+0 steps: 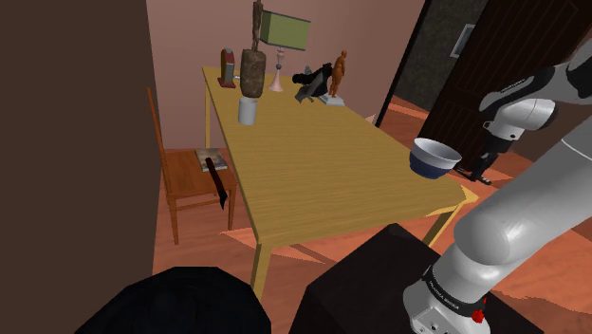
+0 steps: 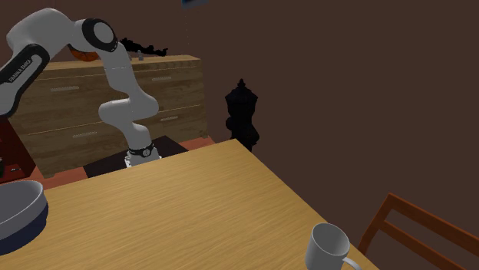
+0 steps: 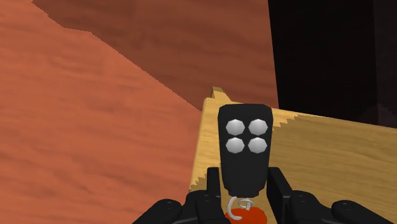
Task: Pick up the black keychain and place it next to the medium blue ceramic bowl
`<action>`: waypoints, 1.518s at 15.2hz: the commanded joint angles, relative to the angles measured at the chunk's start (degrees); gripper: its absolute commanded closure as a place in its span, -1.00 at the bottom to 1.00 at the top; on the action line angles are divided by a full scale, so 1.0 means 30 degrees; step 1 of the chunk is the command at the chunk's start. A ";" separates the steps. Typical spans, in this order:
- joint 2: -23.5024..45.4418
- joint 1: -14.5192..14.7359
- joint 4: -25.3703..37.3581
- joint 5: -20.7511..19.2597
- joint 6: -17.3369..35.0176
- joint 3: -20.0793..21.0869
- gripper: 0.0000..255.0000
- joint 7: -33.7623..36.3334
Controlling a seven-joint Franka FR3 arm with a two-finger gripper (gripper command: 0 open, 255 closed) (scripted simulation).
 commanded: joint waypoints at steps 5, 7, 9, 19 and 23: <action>0.1392 0.0209 -0.0795 0.1230 0.1662 -0.0538 1.00 -0.0903; 0.1948 0.0252 -0.1039 0.1782 0.2216 -0.0670 1.00 -0.1302; 0.2546 0.0258 -0.1264 0.2413 0.2760 -0.0748 1.00 -0.1755; 0.2595 0.0237 -0.1278 0.2466 0.2798 -0.0732 -1.00 -0.1793; 0.2595 0.0237 -0.1278 0.2466 0.2799 -0.0732 -1.00 -0.1793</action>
